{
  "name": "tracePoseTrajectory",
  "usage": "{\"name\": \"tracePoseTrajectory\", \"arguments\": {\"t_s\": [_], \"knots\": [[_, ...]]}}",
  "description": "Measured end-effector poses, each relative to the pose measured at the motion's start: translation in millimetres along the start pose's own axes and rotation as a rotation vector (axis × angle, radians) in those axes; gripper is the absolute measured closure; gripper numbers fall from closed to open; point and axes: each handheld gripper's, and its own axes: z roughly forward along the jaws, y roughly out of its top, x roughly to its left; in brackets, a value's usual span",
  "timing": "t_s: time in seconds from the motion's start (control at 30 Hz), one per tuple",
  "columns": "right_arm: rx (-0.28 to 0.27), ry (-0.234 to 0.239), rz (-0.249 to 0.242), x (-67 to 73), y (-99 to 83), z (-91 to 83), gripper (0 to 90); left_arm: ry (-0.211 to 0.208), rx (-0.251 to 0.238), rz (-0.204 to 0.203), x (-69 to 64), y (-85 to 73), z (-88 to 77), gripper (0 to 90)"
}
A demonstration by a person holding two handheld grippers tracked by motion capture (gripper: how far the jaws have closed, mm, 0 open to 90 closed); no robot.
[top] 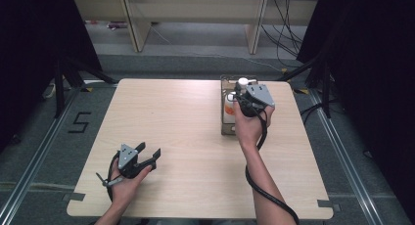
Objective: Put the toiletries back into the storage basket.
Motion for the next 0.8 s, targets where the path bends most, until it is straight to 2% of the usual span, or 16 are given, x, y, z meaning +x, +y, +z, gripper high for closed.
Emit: {"name": "tracePoseTrajectory", "arguments": {"t_s": [0.17,0.3,0.4,0.5,0.57,0.7,0.8], "knots": [[0.003,-0.007,0.005,1.0,-1.0,-1.8,60.1,0.002,0.001,0.0,-0.2,0.1,0.0,31.7],[-0.009,-0.006,-0.027,-0.7,-1.8,-2.3,59.9,0.0,-0.001,-0.001,-0.6,0.1,0.4,31.8],[0.001,-0.002,-0.021,0.8,-1.8,-3.0,55.4,0.002,0.0,-0.001,-0.4,0.1,0.3,31.8],[-0.006,-0.002,-0.036,1.6,-2.6,-2.5,49.7,0.002,0.0,-0.001,-0.4,0.1,0.2,31.8],[0.003,0.003,-0.014,3.7,-3.3,-2.5,46.6,0.002,0.0,0.0,-0.4,0.1,0.2,31.8],[0.013,0.002,-0.025,3.5,-3.9,-3.5,42.7,0.001,0.0,-0.001,-0.2,0.0,0.1,31.8],[0.019,-0.001,-0.014,3.5,-4.2,-5.4,40.5,0.002,0.001,0.0,-0.3,0.1,0.0,31.8]]}}
